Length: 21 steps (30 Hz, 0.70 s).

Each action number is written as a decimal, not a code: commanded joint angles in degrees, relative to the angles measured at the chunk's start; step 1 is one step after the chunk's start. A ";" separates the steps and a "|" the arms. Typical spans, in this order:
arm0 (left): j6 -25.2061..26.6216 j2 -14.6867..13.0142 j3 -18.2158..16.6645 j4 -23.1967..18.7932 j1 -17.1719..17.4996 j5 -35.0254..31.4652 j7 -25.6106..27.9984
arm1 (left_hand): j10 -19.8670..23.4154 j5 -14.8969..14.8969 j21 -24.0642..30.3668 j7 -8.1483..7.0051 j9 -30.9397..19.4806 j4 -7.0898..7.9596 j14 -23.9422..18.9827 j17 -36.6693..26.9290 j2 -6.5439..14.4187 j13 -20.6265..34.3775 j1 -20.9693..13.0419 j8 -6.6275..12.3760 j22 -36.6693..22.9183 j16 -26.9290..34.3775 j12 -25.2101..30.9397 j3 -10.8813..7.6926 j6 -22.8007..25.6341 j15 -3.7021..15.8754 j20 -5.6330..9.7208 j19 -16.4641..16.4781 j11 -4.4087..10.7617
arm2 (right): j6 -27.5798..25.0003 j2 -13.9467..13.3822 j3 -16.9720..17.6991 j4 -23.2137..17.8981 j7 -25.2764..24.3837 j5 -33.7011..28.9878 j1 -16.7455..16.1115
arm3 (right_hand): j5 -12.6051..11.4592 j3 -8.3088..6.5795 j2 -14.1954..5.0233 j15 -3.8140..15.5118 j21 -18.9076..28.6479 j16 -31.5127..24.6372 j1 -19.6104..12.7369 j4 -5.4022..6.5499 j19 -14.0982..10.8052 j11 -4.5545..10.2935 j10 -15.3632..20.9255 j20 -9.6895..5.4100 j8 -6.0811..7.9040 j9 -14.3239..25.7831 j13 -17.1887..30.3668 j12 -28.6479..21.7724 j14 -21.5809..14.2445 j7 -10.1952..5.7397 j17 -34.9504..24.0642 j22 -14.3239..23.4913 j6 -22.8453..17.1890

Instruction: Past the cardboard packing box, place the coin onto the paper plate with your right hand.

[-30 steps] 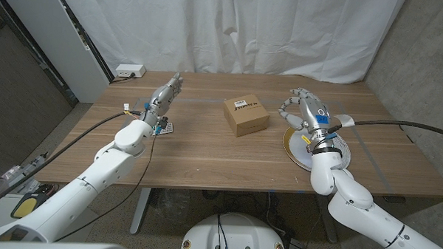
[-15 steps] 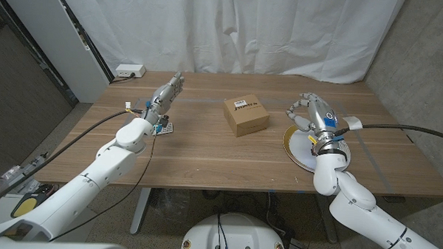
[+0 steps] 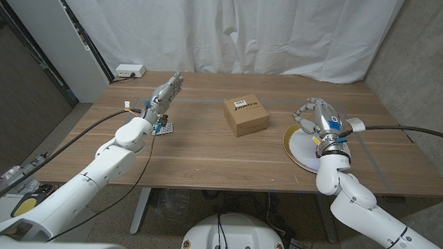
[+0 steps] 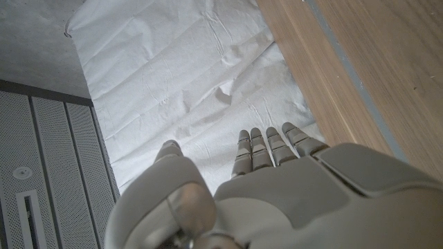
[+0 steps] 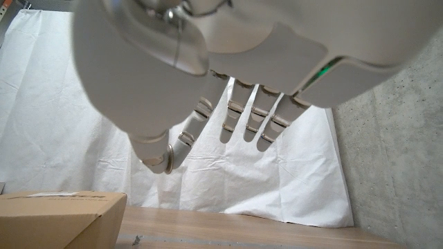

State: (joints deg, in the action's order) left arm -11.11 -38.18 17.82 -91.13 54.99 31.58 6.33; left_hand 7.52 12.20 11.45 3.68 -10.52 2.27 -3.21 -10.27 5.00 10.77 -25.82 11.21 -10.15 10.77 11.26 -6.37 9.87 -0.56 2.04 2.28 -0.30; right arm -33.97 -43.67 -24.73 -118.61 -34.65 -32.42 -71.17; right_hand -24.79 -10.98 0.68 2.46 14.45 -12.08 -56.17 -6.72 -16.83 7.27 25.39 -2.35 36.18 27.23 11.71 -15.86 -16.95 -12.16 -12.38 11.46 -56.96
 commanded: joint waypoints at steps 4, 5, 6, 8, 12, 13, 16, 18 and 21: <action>-0.28 -0.20 -0.64 -1.10 1.91 0.03 1.40 | 0.25 -0.16 0.06 0.08 -0.19 -0.05 -0.02 -0.24 0.74 0.11 -0.17 0.14 -0.17 0.00 0.27 0.36 0.27 0.16 0.66 -0.11 -0.18 | -5.69 -2.89 0.70 -1.13 1.70 1.94 -1.30 | 0.20 0.20 -0.51 2.11 -0.11 0.14 -0.47 0.09 0.14 0.28 0.20 -1.89 0.40 0.38 0.15 0.01 0.08 -0.41 -0.30 -0.01 0.05; -0.39 -0.14 -0.63 -1.00 1.92 0.02 1.38 | 0.27 -0.16 0.07 0.06 -0.19 -0.05 -0.01 -0.24 0.74 0.11 -0.17 0.14 -0.17 -0.01 0.28 0.36 0.28 0.18 0.67 -0.10 -0.13 | -6.04 -3.09 0.74 -1.24 1.87 2.10 -1.39 | 0.21 0.22 -0.53 2.13 -0.13 0.15 -0.48 0.10 0.15 0.49 0.14 -1.89 0.43 0.40 0.15 0.05 0.09 -0.41 -0.30 -0.02 0.06; -0.52 -0.03 -0.65 -0.94 1.97 0.13 1.36 | 0.31 -0.16 0.06 0.09 -0.19 -0.05 -0.01 -0.24 0.75 0.11 -0.18 0.14 -0.17 0.00 0.29 0.36 0.26 0.18 0.68 -0.11 -0.13 | -6.52 -3.17 0.75 -1.40 2.09 2.30 -1.43 | 0.22 0.23 -0.53 2.13 -0.13 0.15 -0.49 0.10 0.15 0.41 0.17 -1.85 0.46 0.42 0.15 0.04 0.08 -0.40 -0.30 -0.02 0.05; -0.46 0.07 -0.71 -1.27 2.28 0.27 1.61 | 0.30 -0.16 0.07 0.10 -0.19 -0.05 0.00 -0.25 0.76 0.11 -0.18 0.15 -0.17 -0.01 0.29 0.37 0.29 0.18 0.67 -0.11 -0.14 | -6.97 -3.32 0.82 -1.64 2.27 2.83 -1.54 | 0.23 0.26 -0.54 2.12 -0.16 0.17 -0.49 0.11 0.18 0.36 0.15 -1.89 0.48 0.44 0.15 0.07 0.12 -0.41 -0.30 -0.02 0.11; 0.48 -0.19 -0.30 -1.27 2.04 0.66 0.78 | 0.29 -0.16 0.07 0.08 -0.19 -0.05 0.00 -0.25 0.77 0.11 -0.20 0.12 -0.17 -0.01 0.28 0.37 0.24 0.13 0.67 -0.11 -0.11 | -8.14 -3.55 -0.13 -1.29 1.99 2.44 -1.16 | 0.25 0.30 -0.56 2.00 -0.23 0.25 -0.53 0.11 0.30 0.25 0.06 -1.91 0.48 0.45 0.15 0.13 0.31 -0.42 -0.30 -0.03 0.25; 0.27 -0.13 -0.20 -1.07 1.91 0.49 0.71 | 0.29 -0.17 0.07 0.09 -0.19 -0.05 0.01 -0.25 0.78 0.11 -0.20 0.12 -0.17 -0.02 0.28 0.37 0.24 0.15 0.67 -0.11 -0.14 | -8.25 -3.34 -0.17 -1.09 1.72 2.65 -1.14 | 0.25 0.31 -0.57 2.01 -0.25 0.27 -0.54 0.12 0.35 0.29 0.01 -1.93 0.49 0.46 0.14 0.15 0.37 -0.42 -0.30 -0.03 0.27; 0.29 0.01 -0.25 -1.06 1.94 0.38 1.12 | 0.17 -0.17 0.06 0.17 -0.19 -0.05 0.11 -0.25 0.80 0.11 -0.21 0.12 -0.17 -0.05 0.23 0.38 0.23 0.05 0.66 -0.14 -0.14 | -8.92 -3.18 -0.32 -0.85 1.58 3.18 -1.01 | 0.26 0.35 -0.58 1.91 -0.34 0.36 -0.56 0.12 0.52 0.32 -0.24 -1.87 0.54 0.50 0.14 0.27 0.57 -0.42 -0.31 -0.03 0.31; 0.58 -0.05 -0.30 -1.02 1.84 0.67 0.97 | 0.17 -0.17 0.06 0.15 -0.19 -0.06 0.11 -0.25 0.81 0.11 -0.22 0.11 -0.17 -0.05 0.23 0.38 0.22 0.05 0.63 -0.13 -0.06 | -9.32 -3.17 -0.23 -0.87 1.59 3.71 -1.02 | 0.27 0.36 -0.59 1.87 -0.36 0.41 -0.58 0.12 0.55 0.26 -0.24 -1.78 0.56 0.52 0.14 0.28 0.70 -0.42 -0.31 -0.03 0.34; 1.03 -0.66 -0.01 -0.83 1.26 0.34 0.17 | -0.04 -0.18 0.03 0.16 -0.19 -0.06 0.23 -0.25 0.83 0.11 -0.23 0.01 -0.17 -0.09 0.15 0.40 -0.04 0.04 0.68 -0.22 -0.10 | -9.86 -3.63 -0.46 -0.75 1.81 4.11 -0.95 | 0.28 0.40 -0.60 1.72 -0.41 0.43 -0.60 0.13 0.64 0.35 -0.35 -1.66 0.60 0.55 0.14 0.35 0.78 -0.41 -0.31 -0.04 0.41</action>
State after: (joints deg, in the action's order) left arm -11.12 -38.22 17.36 -92.12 56.79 31.97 7.33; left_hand 7.52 12.20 11.45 3.68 -10.52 2.27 -3.21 -10.27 5.30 10.77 -26.12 11.21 -10.15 10.77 11.26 -6.37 9.87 -0.56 2.04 2.28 -0.30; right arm -40.94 -46.67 -24.68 -119.62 -32.96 -29.93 -72.20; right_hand -24.57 -10.80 0.44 2.48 14.18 -11.85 -56.41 -6.54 -16.39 7.58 25.08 -2.36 36.50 27.33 11.72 -15.86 -16.52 -12.44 -12.38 11.47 -56.63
